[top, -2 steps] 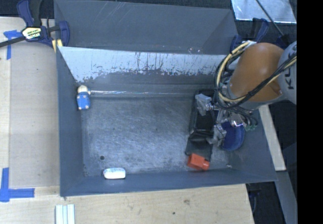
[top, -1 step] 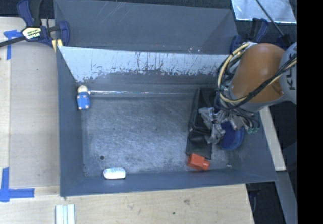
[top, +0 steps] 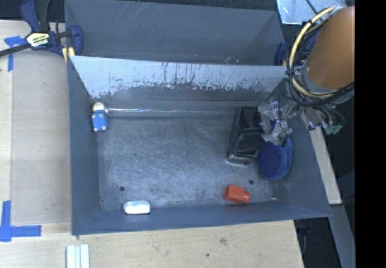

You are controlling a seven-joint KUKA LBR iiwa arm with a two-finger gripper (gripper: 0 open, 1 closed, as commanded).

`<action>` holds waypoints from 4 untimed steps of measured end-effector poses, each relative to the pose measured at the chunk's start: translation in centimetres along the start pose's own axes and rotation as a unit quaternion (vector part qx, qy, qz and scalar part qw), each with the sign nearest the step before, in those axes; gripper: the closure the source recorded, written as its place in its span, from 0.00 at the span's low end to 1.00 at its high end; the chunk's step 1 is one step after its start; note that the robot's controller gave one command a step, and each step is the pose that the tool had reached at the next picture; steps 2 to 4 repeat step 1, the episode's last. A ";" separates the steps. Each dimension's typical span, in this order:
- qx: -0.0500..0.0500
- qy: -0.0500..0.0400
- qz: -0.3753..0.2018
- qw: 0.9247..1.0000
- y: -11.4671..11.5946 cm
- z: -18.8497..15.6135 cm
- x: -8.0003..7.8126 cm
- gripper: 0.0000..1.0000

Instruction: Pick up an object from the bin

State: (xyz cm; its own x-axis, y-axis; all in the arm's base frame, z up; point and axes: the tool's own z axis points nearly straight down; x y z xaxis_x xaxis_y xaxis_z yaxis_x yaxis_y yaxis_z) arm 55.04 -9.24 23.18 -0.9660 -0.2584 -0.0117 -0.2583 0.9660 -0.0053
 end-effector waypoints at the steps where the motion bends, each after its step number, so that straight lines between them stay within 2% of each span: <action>1: 0.000 0.002 -0.145 0.989 -3.8 -7.8 1.5 1.00; 4: 0.000 0.002 -0.145 0.989 -3.8 -7.8 1.5 1.00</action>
Offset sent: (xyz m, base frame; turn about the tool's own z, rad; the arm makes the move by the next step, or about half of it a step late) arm -0.0075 -0.0392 0.0761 -0.2941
